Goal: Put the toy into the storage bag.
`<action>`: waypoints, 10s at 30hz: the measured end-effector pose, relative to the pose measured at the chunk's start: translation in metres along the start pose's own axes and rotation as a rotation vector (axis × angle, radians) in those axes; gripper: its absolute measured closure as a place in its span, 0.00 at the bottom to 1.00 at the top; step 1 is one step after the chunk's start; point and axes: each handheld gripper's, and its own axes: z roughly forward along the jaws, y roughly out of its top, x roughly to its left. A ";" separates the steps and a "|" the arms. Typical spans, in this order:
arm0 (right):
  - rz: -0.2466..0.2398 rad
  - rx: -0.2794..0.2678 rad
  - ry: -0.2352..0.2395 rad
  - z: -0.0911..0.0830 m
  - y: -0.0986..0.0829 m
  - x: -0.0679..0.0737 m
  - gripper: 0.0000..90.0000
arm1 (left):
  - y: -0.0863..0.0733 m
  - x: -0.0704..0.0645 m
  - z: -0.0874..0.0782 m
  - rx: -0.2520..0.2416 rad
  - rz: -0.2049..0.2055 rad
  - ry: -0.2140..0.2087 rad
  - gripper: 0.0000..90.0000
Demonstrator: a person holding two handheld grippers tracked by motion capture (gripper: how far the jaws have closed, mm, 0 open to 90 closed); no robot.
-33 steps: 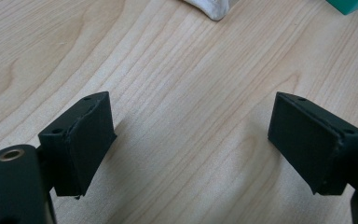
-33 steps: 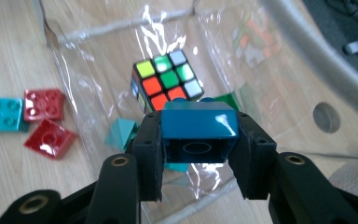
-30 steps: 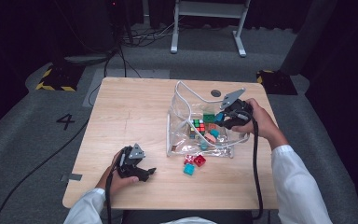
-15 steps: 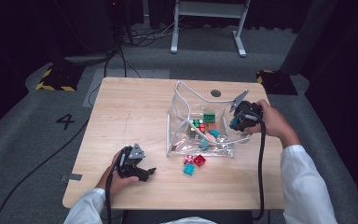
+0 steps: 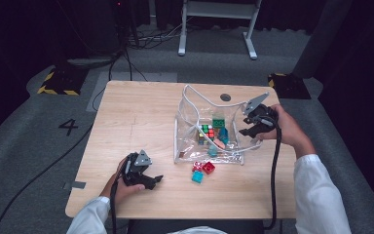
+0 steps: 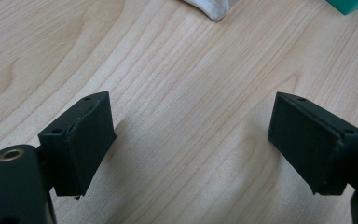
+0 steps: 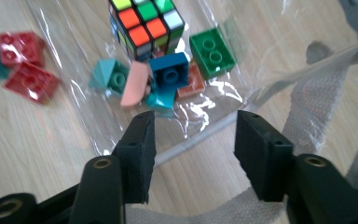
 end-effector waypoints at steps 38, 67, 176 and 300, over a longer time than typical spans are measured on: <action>0.258 -0.546 -0.135 -0.054 -0.119 0.049 0.30 | 0.000 0.000 0.000 0.000 0.000 0.001 0.16; 0.225 -0.413 0.134 0.061 -0.129 0.117 0.36 | 0.000 0.000 0.000 0.001 0.001 0.001 0.16; 0.360 -0.543 -0.174 -0.036 -0.141 0.020 0.66 | -0.001 0.000 -0.001 0.001 -0.001 0.002 0.16; 0.187 -0.466 -0.142 -0.083 -0.081 0.050 0.31 | 0.000 -0.001 0.000 0.000 -0.004 0.004 0.16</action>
